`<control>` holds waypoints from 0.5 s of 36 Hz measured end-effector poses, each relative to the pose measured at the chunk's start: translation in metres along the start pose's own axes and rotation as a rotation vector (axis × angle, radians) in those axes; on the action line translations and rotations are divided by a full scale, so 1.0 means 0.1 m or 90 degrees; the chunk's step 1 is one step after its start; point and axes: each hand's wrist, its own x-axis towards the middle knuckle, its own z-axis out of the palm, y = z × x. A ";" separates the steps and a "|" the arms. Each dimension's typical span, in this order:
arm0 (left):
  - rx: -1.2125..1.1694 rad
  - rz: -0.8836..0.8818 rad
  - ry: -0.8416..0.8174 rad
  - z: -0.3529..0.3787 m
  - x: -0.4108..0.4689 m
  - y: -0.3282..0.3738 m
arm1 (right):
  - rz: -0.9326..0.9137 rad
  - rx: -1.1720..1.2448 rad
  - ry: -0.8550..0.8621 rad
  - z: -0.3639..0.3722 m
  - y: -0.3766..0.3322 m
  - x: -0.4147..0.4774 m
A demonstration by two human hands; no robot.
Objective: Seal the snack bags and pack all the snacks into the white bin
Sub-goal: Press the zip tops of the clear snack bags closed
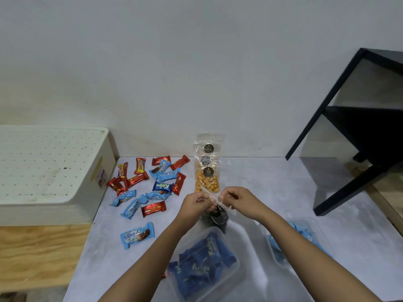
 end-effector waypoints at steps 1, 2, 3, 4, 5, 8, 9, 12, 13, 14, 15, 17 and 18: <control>0.006 0.003 0.007 0.01 0.01 -0.01 | -0.010 0.001 -0.013 -0.01 0.02 -0.02; 0.015 0.007 0.012 0.02 0.02 -0.02 | -0.014 -0.005 -0.024 -0.02 0.05 -0.04; 0.025 0.009 0.017 0.02 0.03 -0.03 | -0.017 -0.028 -0.033 -0.03 0.09 -0.05; 0.034 0.012 0.024 0.04 0.04 -0.04 | -0.023 -0.073 -0.038 -0.04 0.12 -0.06; 0.042 0.013 0.032 0.06 0.05 -0.05 | -0.032 -0.121 -0.039 -0.04 0.16 -0.07; 0.090 0.022 0.078 0.13 0.10 -0.08 | -0.062 -0.156 0.023 -0.07 0.24 -0.06; 0.105 0.022 0.097 0.16 0.12 -0.10 | -0.062 -0.135 0.053 -0.09 0.25 -0.05; 0.134 0.015 0.150 0.23 0.18 -0.16 | -0.047 -0.085 0.114 -0.22 0.29 0.03; 0.162 0.024 0.171 0.24 0.20 -0.21 | -0.047 -0.089 0.124 -0.27 0.30 0.06; 0.199 0.037 0.189 0.26 0.22 -0.24 | -0.050 -0.090 0.129 -0.33 0.31 0.10; 0.232 0.051 0.199 0.26 0.23 -0.28 | -0.055 -0.085 0.133 -0.38 0.31 0.14; 0.255 0.062 0.179 0.30 0.29 -0.37 | -0.067 -0.064 0.143 -0.46 0.34 0.22; 0.251 0.054 0.154 0.31 0.31 -0.39 | -0.074 -0.052 0.153 -0.48 0.34 0.25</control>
